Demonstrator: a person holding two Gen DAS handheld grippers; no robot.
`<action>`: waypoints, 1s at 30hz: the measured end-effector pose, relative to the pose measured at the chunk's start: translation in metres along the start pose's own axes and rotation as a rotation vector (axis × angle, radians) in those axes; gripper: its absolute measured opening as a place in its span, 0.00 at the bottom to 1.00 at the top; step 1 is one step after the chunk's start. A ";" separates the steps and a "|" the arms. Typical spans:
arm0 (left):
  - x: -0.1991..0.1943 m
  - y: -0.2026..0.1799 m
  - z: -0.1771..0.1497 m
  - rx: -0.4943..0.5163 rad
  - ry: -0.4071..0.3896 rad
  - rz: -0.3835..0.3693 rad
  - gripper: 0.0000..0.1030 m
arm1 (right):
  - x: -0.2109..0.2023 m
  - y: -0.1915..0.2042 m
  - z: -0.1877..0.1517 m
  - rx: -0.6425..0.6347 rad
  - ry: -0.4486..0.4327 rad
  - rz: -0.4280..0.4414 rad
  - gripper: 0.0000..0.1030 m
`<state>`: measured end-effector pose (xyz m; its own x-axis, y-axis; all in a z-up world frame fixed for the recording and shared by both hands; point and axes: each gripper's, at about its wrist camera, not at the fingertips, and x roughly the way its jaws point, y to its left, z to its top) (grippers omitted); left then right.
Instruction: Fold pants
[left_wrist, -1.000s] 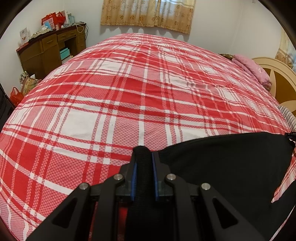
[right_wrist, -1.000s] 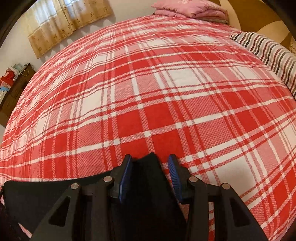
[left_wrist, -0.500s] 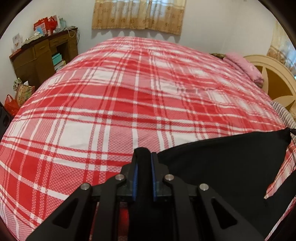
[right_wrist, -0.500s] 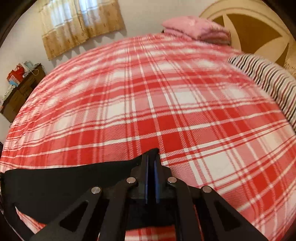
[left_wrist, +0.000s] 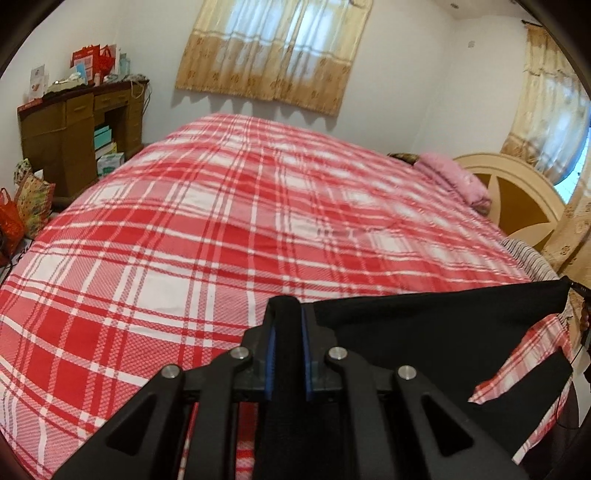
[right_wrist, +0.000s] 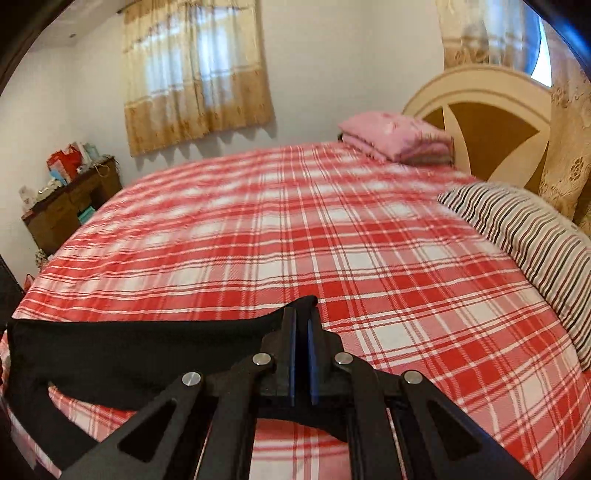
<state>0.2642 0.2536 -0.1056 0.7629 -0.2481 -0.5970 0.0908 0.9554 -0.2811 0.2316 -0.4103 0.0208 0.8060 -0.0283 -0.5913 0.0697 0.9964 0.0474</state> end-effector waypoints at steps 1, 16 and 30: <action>-0.005 -0.001 0.000 0.005 -0.012 -0.006 0.11 | -0.009 -0.001 -0.004 0.004 -0.016 0.003 0.05; -0.061 0.011 -0.042 0.033 -0.143 -0.131 0.11 | -0.082 -0.045 -0.082 0.100 -0.082 0.029 0.05; -0.085 0.004 -0.112 0.224 -0.107 -0.102 0.12 | -0.088 -0.066 -0.171 0.106 0.059 0.035 0.05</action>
<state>0.1280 0.2609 -0.1400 0.8045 -0.3383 -0.4882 0.3010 0.9408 -0.1559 0.0562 -0.4602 -0.0680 0.7730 0.0145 -0.6343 0.1060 0.9827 0.1517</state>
